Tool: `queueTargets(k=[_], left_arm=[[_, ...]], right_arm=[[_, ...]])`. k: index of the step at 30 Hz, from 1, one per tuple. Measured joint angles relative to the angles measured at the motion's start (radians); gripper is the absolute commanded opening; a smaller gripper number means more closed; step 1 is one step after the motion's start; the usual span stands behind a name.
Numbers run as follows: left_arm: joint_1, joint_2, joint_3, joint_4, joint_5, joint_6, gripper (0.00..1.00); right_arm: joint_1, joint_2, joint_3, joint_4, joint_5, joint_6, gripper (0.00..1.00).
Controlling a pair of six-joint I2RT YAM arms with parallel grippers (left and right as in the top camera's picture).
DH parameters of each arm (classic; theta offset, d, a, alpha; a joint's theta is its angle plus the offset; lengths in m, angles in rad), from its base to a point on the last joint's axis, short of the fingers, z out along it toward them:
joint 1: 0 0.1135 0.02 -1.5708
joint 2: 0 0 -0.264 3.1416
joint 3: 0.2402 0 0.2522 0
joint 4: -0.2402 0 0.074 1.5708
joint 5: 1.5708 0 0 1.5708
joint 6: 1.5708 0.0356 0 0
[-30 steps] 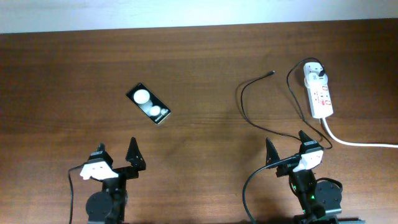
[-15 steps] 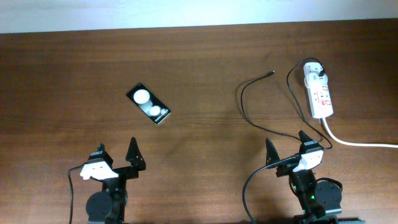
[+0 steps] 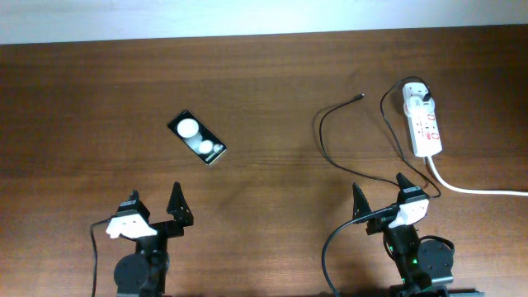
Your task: Plug charger to phone and switch on socket
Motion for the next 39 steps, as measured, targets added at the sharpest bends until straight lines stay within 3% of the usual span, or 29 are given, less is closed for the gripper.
queueTargets(k=[20, 28, 32, 37, 39], left_arm=[[0.0, 0.0, 0.0, 0.0, 0.004, 0.0, 0.99], [0.0, 0.0, -0.001, 0.072, 0.217, -0.18, 0.99], [0.0, 0.0, 0.0, 0.076, 0.267, -0.191, 0.99], [0.0, 0.006, 0.119, -0.148, 0.262, -0.093, 0.99], [0.0, 0.04, 0.246, -0.261, 0.225, -0.045, 0.99]], right_arm=[[0.0, 0.0, 0.0, 0.0, 0.0, -0.001, 0.99], [0.0, 0.0, 0.0, 0.0, 0.0, 0.0, 0.99], [0.0, 0.0, 0.0, 0.0, 0.0, 0.0, 0.99], [0.0, -0.001, 0.0, 0.001, 0.0, 0.0, 0.99], [0.0, -0.001, 0.0, 0.001, 0.0, -0.001, 0.99]])
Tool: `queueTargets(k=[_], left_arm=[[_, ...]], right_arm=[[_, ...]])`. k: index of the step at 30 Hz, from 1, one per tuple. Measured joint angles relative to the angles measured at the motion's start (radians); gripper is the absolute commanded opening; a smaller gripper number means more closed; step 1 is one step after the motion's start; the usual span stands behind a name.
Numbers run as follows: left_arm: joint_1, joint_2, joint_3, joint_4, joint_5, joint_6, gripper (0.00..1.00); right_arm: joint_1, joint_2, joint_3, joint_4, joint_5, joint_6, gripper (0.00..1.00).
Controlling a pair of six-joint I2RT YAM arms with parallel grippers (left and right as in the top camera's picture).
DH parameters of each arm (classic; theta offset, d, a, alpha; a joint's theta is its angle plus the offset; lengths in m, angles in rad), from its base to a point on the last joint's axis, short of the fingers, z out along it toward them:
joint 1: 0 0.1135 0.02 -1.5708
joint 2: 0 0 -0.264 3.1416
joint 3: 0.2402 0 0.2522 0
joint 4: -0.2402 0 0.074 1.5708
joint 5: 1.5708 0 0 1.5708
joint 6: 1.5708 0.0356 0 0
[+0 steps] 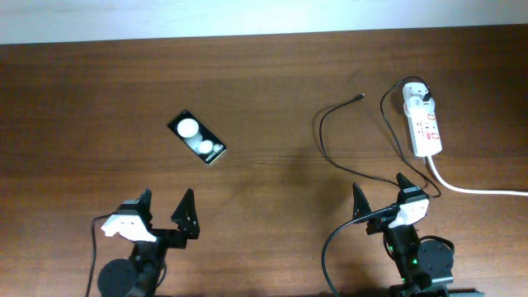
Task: Plug charger to phone and switch on socket
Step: 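Move the left gripper over the black phone and grasp it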
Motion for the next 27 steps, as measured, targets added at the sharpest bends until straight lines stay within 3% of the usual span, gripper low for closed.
queueTargets(k=[8, 14, 20, 25, 27], left_arm=[[0.0, 0.298, 0.337, -0.185, -0.061, 0.105, 0.99], [0.0, 0.637, 0.603, -0.472, -0.122, 0.161, 0.99], [0.0, 0.811, 0.692, -0.649, -0.133, 0.164, 0.99], [0.002, 0.891, 0.692, -0.684, 0.088, 0.156, 0.99], [0.002, 0.93, 0.692, -0.66, 0.121, 0.071, 0.99]], right_arm=[[0.0, 0.0, 0.0, 0.0, 0.0, 0.0, 0.99], [0.0, -0.002, 0.0, 0.0, 0.0, 0.0, 0.99], [0.0, -0.002, 0.0, 0.0, 0.0, 0.001, 0.99], [0.0, -0.002, 0.0, 0.0, 0.0, 0.001, 0.99], [0.0, -0.002, 0.0, 0.0, 0.0, 0.0, 0.99]])
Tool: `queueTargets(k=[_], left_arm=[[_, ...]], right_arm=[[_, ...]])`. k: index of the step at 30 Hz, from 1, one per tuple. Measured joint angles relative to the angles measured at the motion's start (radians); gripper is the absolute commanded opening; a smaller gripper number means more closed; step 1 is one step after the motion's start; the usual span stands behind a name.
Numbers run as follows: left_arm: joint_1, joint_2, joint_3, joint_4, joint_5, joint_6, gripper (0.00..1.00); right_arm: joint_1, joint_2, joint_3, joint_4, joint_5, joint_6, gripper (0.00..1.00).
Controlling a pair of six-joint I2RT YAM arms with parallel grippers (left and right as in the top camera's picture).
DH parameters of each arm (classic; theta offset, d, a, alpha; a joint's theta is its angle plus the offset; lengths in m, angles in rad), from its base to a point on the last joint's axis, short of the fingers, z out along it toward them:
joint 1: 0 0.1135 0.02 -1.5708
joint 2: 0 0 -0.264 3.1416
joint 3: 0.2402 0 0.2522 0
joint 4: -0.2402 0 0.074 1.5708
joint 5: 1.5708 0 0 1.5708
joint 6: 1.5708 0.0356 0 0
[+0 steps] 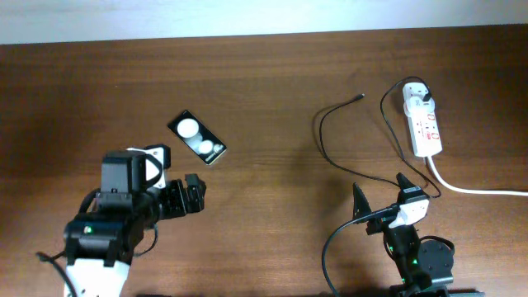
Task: Plug charger to phone and switch on socket
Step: 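Move the left gripper over the black phone and grasp it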
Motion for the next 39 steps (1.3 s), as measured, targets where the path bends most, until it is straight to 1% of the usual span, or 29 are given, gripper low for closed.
queueTargets(k=[3, 4, 6, 9, 10, 11, 15, 18, 23, 29, 36, 39], left_arm=[[0.0, 0.043, 0.007, 0.004, -0.042, -0.171, 0.99], [0.0, 0.06, 0.022, -0.001, -0.061, -0.208, 0.99], [-0.012, 0.106, 0.11, -0.056, -0.14, -0.303, 0.99], [-0.047, 0.195, 0.286, -0.139, -0.229, -0.357, 0.99], [-0.055, 0.27, 0.402, -0.169, -0.259, -0.372, 0.99], [-0.055, 0.313, 0.454, -0.201, -0.274, -0.388, 0.99], [-0.055, 0.48, 0.595, -0.216, -0.303, -0.462, 0.99], [-0.055, 0.592, 0.629, -0.212, -0.308, -0.488, 0.99], [-0.055, 0.702, 0.629, -0.177, -0.309, -0.493, 0.99], [-0.055, 0.777, 0.63, -0.137, -0.309, -0.562, 0.99], [-0.055, 0.844, 0.63, -0.103, -0.309, -0.566, 0.99], [-0.055, 0.863, 0.63, -0.057, -0.309, -0.569, 0.99]], right_arm=[[0.0, 0.0, 0.0, 0.0, 0.0, 0.001, 0.99], [0.0, 0.0, 0.0, 0.0, 0.0, 0.0, 0.99], [0.0, 0.0, 0.0, 0.0, 0.0, 0.0, 0.99], [0.0, 0.0, 0.0, 0.0, 0.0, 0.0, 0.99], [0.0, 0.0, 0.0, 0.0, 0.0, 0.0, 0.99], [0.0, -0.001, 0.0, 0.0, 0.0, 0.0, 0.99], [0.0, -0.001, 0.0, 0.0, 0.0, 0.0, 0.99], [0.0, -0.001, 0.0, 0.0, 0.0, 0.0, 0.99], [0.0, -0.001, 0.0, 0.0, 0.0, 0.001, 0.98], [0.0, -0.001, 0.0, 0.0, 0.0, 0.0, 0.99], [0.0, -0.001, 0.0, 0.0, 0.0, 0.0, 0.99], [0.0, -0.001, 0.0, 0.0, 0.0, 0.0, 0.99]])
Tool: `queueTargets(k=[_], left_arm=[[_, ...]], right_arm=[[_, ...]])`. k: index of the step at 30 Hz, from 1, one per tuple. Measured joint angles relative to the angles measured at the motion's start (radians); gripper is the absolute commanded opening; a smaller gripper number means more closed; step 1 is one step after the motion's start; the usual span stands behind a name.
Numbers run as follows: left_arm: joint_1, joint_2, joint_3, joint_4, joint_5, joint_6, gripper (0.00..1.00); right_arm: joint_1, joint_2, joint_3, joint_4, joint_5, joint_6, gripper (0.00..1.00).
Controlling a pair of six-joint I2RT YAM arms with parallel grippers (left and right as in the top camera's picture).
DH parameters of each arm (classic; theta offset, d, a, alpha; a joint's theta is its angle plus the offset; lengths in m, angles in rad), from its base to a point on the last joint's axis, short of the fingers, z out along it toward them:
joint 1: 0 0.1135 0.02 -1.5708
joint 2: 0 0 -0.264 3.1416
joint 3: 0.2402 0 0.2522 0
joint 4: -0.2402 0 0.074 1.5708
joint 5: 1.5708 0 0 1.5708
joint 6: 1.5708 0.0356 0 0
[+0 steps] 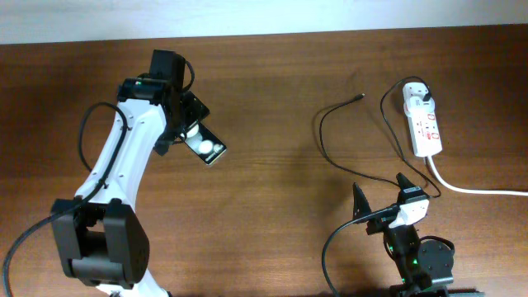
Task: Plug charger to phone and switch on socket
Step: 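Move the left gripper over the black phone and grasp it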
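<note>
The black phone (209,148) lies slanted on the wooden table (272,74), left of centre. My left gripper (181,127) hangs over its upper-left end, fingers open on either side of that end, which it hides. The black charger cable (318,132) loops across the right half, and its free connector tip (360,96) lies bare on the wood. The cable's other end runs to the plug (420,97) in the white socket strip (427,129) at the far right. My right gripper (379,188) stands open near the front edge, holding nothing.
The strip's white mains cord (478,190) leads off the right edge. The black cable passes close by the right gripper's fingers. The left arm's white links (115,165) stretch from the front-left base toward the phone.
My left arm has reached from the front-left area to the phone, and its gripper now sits over the phone's upper-left end. The phone, the cable and the right arm have not moved.
Both grippers first stood open near the front edge, with phone and cable lying untouched. The left gripper then shifted slightly, later stood raised just below-left of the phone, and is now open over the phone's end. The right arm stayed still throughout.
</note>
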Motion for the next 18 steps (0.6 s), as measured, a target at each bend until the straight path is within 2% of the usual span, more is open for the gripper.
queueTargets(k=[18], left_arm=[[0.0, 0.262, 0.006, 0.203, 0.0, -0.056, 0.99]], right_arm=[[0.0, 0.0, 0.0, 0.0, 0.0, 0.0, 0.99]])
